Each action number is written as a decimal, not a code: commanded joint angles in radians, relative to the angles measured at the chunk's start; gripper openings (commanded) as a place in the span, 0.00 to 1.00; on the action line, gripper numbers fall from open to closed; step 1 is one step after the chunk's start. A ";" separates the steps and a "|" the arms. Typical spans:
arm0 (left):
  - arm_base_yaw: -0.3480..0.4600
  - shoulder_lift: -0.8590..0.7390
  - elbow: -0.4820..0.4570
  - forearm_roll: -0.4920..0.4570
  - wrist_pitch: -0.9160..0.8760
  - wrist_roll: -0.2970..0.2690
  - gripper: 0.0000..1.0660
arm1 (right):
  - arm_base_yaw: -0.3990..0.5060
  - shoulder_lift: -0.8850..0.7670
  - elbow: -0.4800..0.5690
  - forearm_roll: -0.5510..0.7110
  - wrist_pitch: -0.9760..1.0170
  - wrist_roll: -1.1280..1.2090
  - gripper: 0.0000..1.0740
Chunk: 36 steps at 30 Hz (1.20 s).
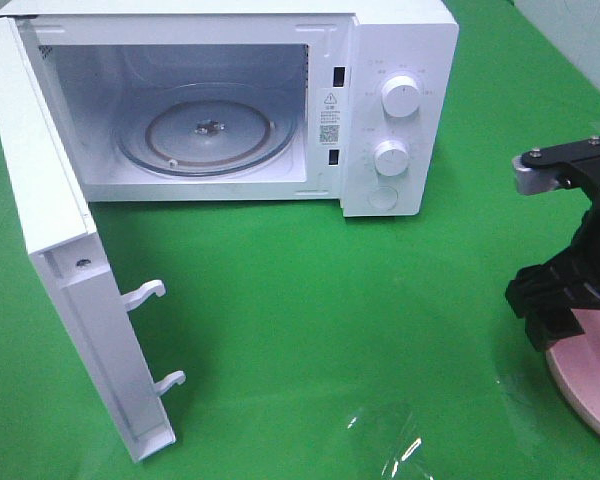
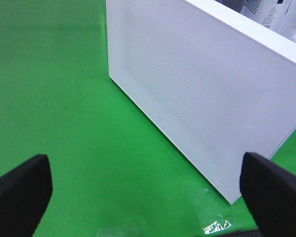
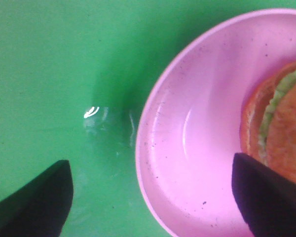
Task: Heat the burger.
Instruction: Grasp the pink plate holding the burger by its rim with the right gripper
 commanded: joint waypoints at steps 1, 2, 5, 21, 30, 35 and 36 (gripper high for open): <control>0.002 -0.004 0.003 -0.011 -0.003 0.000 0.89 | -0.025 -0.001 0.046 -0.006 -0.025 -0.016 0.76; 0.002 -0.004 0.003 -0.011 -0.003 0.000 0.89 | -0.025 -0.001 0.046 -0.006 -0.025 -0.016 0.76; 0.002 -0.004 0.003 -0.011 -0.003 0.000 0.89 | -0.025 -0.001 0.081 0.001 -0.056 -0.017 0.75; 0.002 -0.004 0.003 -0.011 -0.003 0.000 0.89 | -0.025 0.181 0.162 0.034 -0.330 -0.008 0.72; 0.002 -0.004 0.003 -0.011 -0.003 0.000 0.89 | -0.025 0.258 0.162 -0.022 -0.380 0.044 0.71; 0.002 -0.004 0.003 -0.011 -0.003 0.000 0.89 | -0.025 0.281 0.162 -0.060 -0.383 0.087 0.71; 0.002 -0.004 0.003 -0.011 -0.003 0.000 0.89 | -0.025 0.281 0.162 -0.067 -0.383 0.097 0.68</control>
